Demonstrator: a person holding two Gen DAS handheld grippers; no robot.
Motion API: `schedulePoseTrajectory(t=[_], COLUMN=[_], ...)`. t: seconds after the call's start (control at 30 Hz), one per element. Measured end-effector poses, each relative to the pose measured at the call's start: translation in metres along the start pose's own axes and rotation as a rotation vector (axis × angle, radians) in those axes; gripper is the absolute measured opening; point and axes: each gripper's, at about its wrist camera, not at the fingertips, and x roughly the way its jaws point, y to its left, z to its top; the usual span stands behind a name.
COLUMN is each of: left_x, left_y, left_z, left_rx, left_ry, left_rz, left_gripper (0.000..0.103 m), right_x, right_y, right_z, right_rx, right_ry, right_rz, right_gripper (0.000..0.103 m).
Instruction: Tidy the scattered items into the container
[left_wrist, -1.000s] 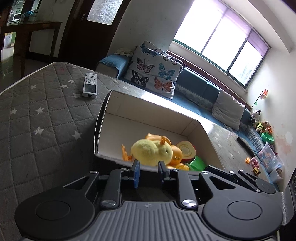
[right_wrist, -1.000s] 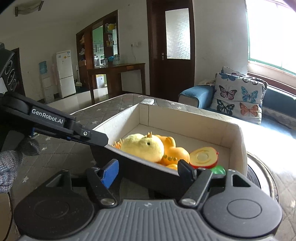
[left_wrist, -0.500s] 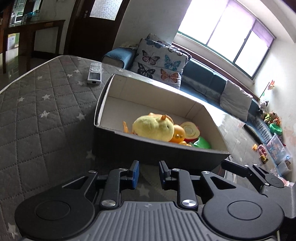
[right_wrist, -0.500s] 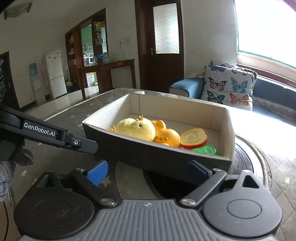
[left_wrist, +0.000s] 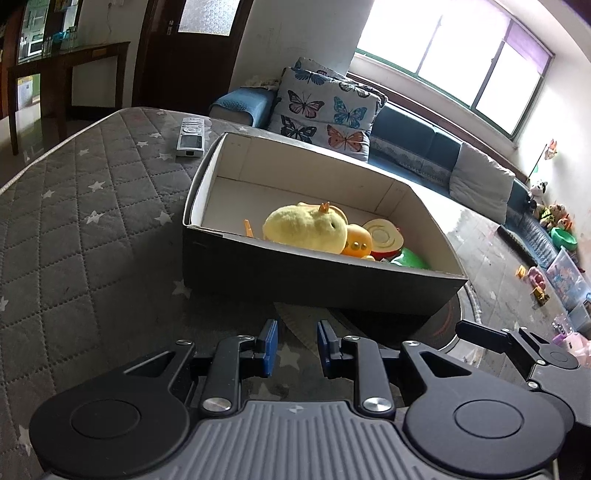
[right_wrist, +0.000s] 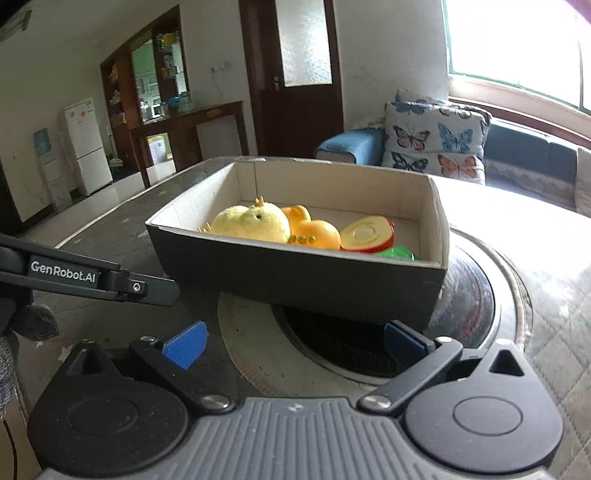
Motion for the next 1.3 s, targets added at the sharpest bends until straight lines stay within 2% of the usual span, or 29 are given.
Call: schedulePoseTrajectory(t=[0.6,1.3], left_x=[0.002,-0.004], left_y=[-0.008,-0.019], left_z=[-0.007,-0.007], left_rx=[0.019,0.015], left_ry=[0.018,-0.001], left_rz=[0.066,0.082], left_gripper=[0.026,0.026], right_x=[0.005,-0.003], right_y=[-0.004,-0.007], right_z=[-0.008,-0.009], right_rx=[0.072,0.103], right_ry=[0.056,0.060], right_rz=[-0.077,-0.097], right_gripper=[0.103,0.103])
